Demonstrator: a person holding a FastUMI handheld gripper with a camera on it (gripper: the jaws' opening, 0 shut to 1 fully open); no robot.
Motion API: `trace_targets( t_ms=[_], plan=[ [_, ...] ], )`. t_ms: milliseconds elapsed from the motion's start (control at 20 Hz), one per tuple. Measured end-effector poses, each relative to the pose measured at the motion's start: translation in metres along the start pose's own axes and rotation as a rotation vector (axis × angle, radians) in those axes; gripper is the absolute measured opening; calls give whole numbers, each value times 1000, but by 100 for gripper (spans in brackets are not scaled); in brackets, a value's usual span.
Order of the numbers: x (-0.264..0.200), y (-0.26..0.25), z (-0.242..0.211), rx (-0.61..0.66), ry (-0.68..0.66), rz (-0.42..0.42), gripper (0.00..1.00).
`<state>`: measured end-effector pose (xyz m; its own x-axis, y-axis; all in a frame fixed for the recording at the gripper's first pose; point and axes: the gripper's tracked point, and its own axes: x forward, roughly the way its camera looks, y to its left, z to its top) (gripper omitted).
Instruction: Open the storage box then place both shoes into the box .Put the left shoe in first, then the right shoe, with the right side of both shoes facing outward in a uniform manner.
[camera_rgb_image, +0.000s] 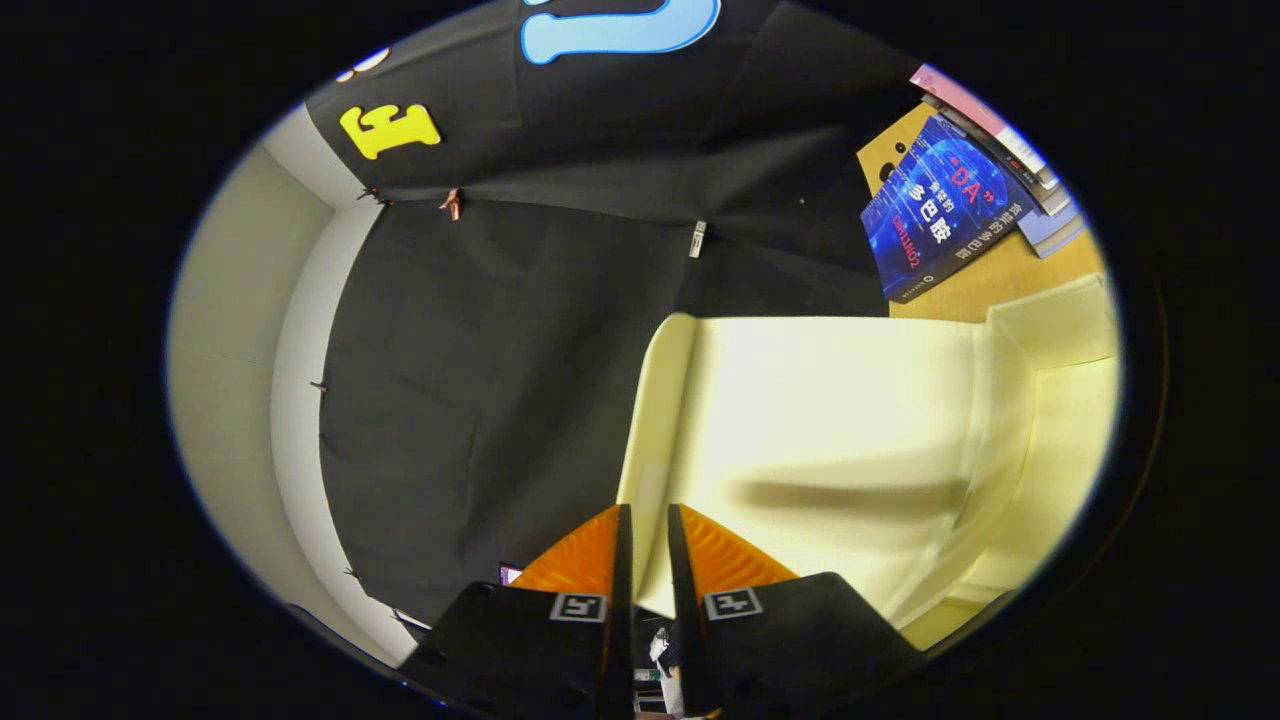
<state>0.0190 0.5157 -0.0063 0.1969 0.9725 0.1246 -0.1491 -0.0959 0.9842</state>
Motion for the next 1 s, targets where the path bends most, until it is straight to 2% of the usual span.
trace_targets(
  t_ms=[100,200,250,400,600,750,900,1000],
  plan=[
    [-2,-4,1,-13,-10,-9,44],
    [-9,-9,1,-19,-14,-28,59],
    [-15,-9,2,-26,-14,-35,61],
    [-46,-12,9,-78,-26,-69,94],
    [-113,-8,26,-143,-99,-106,96],
    [-174,-12,32,-205,-150,-167,96],
    [-239,-30,33,-293,-191,-299,96],
    [-282,-50,30,-341,-205,-418,96]
  ],
)
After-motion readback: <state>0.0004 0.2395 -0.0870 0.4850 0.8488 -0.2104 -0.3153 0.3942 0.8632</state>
